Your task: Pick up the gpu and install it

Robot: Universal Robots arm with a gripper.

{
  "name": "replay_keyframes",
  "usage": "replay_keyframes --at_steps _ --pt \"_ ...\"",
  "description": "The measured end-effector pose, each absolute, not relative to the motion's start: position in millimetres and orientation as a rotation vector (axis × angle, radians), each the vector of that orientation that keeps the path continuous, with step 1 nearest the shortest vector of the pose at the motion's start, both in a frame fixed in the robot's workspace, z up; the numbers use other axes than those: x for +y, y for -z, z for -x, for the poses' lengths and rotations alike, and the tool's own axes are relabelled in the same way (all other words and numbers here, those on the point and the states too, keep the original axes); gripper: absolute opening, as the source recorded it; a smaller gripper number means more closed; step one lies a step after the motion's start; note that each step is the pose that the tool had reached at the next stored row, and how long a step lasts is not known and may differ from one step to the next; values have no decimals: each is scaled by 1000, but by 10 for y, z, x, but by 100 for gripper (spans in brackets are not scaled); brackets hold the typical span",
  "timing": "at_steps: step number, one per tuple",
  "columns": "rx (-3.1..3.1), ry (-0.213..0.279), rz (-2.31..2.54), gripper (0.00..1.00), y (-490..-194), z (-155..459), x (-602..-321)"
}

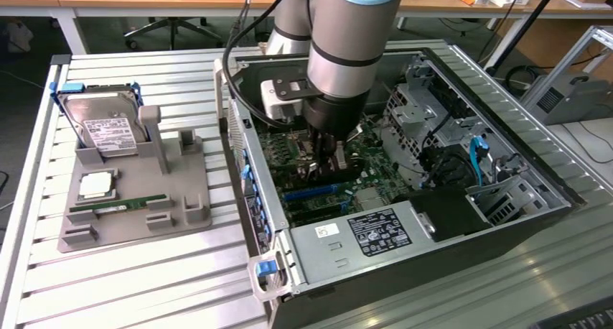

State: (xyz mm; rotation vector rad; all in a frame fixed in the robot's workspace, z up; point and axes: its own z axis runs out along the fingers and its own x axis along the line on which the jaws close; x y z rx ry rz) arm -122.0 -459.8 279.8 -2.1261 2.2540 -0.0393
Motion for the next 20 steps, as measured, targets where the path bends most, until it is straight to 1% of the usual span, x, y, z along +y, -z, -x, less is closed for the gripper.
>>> replay_keyframes --at_steps 14,18,20 --pt "2259 53 2132 27 -2746 1235 -4606" --pt "2260 52 2132 27 -2745 1236 -4606" --pt "2264 44 2136 27 -2744 1236 -4606"
